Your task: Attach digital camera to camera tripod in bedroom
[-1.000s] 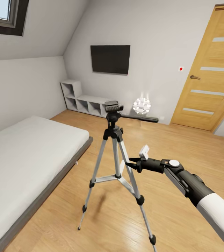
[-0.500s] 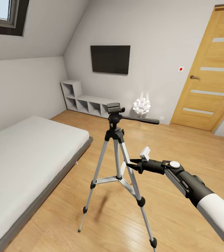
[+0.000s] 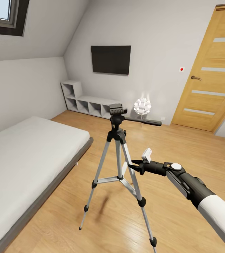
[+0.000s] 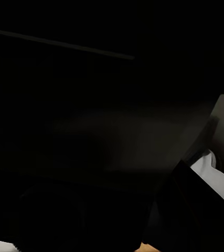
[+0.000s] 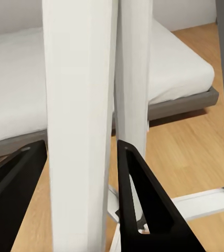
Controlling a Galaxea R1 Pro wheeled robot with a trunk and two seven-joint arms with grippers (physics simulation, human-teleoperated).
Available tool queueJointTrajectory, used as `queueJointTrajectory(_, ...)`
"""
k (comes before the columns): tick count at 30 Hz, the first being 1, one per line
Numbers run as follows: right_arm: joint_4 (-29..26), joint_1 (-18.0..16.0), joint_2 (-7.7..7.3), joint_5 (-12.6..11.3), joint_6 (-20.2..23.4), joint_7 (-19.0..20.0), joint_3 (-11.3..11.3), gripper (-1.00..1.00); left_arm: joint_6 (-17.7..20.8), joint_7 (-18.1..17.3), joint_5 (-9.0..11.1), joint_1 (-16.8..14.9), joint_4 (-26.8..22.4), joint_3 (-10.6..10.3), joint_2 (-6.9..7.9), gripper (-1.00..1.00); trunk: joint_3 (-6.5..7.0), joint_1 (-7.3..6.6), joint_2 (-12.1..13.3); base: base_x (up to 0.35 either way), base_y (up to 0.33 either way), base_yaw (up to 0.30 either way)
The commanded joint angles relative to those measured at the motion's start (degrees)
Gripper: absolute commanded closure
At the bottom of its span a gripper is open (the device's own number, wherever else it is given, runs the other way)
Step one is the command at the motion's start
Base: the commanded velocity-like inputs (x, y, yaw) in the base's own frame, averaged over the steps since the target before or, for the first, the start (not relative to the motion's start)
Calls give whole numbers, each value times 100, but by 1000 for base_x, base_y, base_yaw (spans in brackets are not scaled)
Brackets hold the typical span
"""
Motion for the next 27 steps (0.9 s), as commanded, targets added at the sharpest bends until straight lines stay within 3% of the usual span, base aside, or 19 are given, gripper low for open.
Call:
queueJointTrajectory(1, 362, -7, -10, -25, 32, -7, 26, 100, -16, -1, -37, -3, -2, 52, -5, 100, -11, 5, -8, 0, 0, 0)
queueJointTrajectory(23, 364, -7, 8, -29, 40, -23, 36, 100, 47, 13, -142, -3, -84, -7, 90, 100, -11, 5, -8, 0, 0, 0)
queueJointTrajectory(25, 364, -7, 8, -25, 40, -28, 36, 100, 336, 14, -165, -3, -485, -21, 224, 100, -11, 5, -8, 0, 0, 0)
queueJointTrajectory(27, 364, -7, 8, -24, 45, -33, 38, 100, 1058, 16, -250, -3, -1142, -27, 355, 100, -11, 5, -8, 0, 0, 0)
